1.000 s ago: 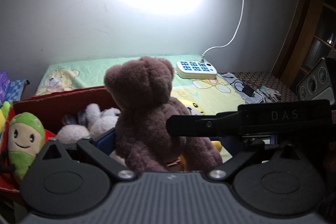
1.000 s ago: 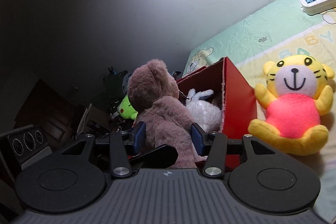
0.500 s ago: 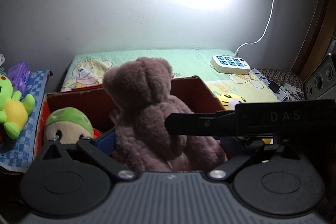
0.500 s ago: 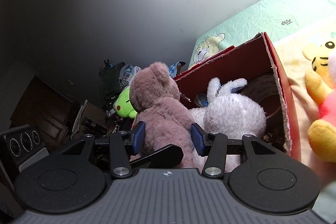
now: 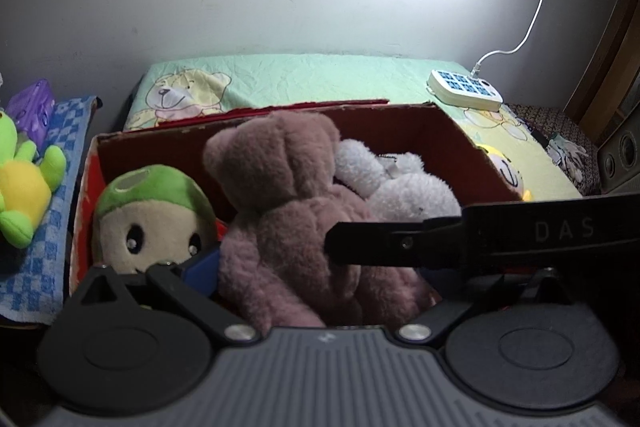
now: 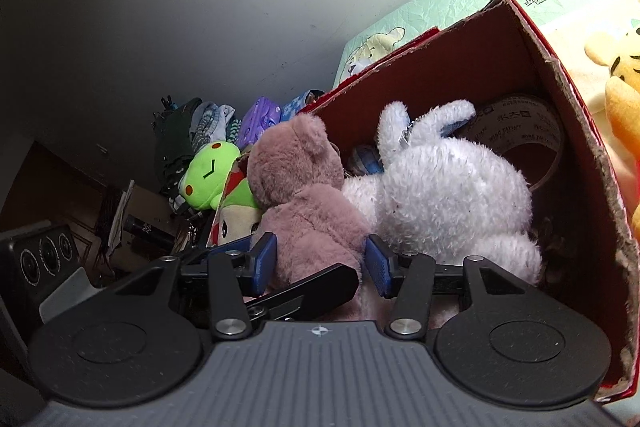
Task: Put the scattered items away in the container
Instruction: 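Lower the brown teddy bear into the red box beside the bean doll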
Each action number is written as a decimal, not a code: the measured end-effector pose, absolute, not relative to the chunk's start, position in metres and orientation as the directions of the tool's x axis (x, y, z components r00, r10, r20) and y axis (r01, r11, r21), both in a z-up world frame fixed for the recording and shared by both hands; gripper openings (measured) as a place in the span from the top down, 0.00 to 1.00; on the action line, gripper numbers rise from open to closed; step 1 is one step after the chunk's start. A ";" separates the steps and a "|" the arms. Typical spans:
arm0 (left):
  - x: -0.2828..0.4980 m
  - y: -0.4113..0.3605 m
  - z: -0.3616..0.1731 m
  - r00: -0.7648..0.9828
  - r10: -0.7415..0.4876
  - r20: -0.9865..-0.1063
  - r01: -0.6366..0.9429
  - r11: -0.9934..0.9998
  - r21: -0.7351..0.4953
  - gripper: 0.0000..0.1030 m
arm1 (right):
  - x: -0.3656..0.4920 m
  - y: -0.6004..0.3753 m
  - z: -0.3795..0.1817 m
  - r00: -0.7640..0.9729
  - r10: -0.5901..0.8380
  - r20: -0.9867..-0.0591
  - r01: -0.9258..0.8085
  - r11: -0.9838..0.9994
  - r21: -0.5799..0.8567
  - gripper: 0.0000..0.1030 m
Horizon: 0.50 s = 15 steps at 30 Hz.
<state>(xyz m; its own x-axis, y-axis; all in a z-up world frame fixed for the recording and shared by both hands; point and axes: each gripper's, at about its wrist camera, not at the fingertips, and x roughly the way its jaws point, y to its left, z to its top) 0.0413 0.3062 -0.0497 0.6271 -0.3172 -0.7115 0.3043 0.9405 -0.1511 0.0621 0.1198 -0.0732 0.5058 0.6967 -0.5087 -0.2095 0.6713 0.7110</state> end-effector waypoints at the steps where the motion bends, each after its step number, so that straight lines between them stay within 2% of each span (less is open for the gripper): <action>1: 0.041 0.305 -0.051 0.622 -0.306 -0.720 0.305 0.942 -0.137 0.03 | 0.062 0.121 -0.073 0.506 0.694 -0.513 -0.213 0.677 0.705 0.49; 15: 0.046 0.295 -0.060 0.595 -0.205 -0.777 0.255 0.965 -0.059 0.01 | 0.066 0.124 -0.076 0.476 0.689 -0.547 -0.221 0.696 0.683 0.47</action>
<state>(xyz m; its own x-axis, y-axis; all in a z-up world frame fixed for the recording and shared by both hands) 0.0460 0.2955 -0.0600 0.5953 -0.2050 -0.7769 0.2548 0.9652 -0.0595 0.0661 0.1244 -0.0763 0.4758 0.6887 -0.5471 -0.2212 0.6957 0.6834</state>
